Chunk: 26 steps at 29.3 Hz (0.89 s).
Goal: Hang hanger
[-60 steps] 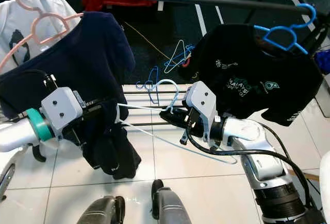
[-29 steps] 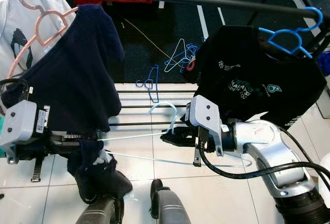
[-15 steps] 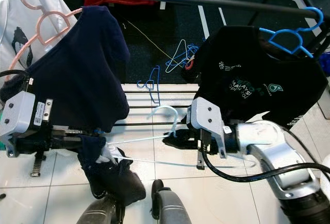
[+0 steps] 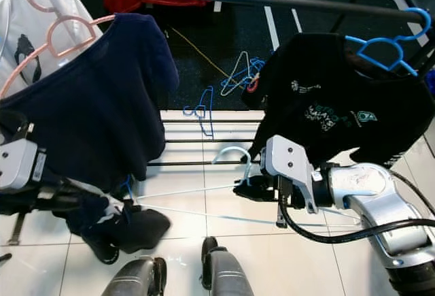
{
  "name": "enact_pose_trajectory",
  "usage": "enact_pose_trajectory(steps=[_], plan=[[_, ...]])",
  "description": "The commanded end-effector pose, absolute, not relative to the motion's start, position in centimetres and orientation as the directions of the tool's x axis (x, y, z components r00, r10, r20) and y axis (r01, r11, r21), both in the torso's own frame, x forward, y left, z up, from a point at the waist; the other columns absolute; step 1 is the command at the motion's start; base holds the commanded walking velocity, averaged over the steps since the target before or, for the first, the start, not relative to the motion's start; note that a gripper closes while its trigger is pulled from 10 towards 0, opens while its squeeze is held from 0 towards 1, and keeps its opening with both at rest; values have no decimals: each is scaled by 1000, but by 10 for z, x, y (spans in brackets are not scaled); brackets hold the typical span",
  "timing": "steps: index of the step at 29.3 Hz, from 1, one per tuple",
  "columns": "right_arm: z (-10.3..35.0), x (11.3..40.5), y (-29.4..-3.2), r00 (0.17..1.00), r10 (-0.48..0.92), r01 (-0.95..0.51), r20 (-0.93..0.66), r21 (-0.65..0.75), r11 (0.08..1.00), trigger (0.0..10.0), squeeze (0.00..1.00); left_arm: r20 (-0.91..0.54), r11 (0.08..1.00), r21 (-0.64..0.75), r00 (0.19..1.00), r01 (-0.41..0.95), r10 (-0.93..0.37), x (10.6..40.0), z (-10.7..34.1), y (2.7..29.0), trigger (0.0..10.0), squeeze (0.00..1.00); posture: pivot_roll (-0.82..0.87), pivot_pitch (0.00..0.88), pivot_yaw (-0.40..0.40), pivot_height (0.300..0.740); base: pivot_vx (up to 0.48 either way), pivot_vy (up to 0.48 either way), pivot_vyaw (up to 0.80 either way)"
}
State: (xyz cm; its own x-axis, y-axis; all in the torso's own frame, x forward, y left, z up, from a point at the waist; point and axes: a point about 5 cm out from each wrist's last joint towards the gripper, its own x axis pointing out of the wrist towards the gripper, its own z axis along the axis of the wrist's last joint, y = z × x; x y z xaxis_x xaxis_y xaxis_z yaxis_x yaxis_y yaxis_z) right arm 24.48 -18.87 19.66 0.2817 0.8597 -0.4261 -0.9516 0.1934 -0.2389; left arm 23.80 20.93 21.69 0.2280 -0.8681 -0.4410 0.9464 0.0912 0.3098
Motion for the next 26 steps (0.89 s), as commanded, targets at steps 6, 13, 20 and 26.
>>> enact_pose_trajectory(steps=[6, 13, 20, 26], plan=[[199, 247, -173, 266, 888, -948, -376, -269, 170, 10000, 0, -367, 23, 318, 145, 948, -919, 241, 221, 184, 10000, 0, -59, 153, 22, 740, 0, 0, 0], [203, 249, -165, 252, 904, -947, -345, -281, 157, 10000, 0, -342, 11, 327, 129, 945, -931, 246, 222, 175, 10000, 0, -59, 150, 28, 740, 0, 0, 0], [202, 242, -170, 221, 894, -958, -390, -259, 124, 10000, 0, -348, 83, 382, 226, 921, -910, 266, 217, 180, 10000, 0, -76, 150, 38, 740, 0, 0, 0], [190, 243, -192, 290, 840, -947, -459, -264, 183, 10000, 0, -395, 104, 371, 259, 923, -882, 266, 222, 201, 10000, 0, -72, 153, 42, 740, 0, 0, 0]])
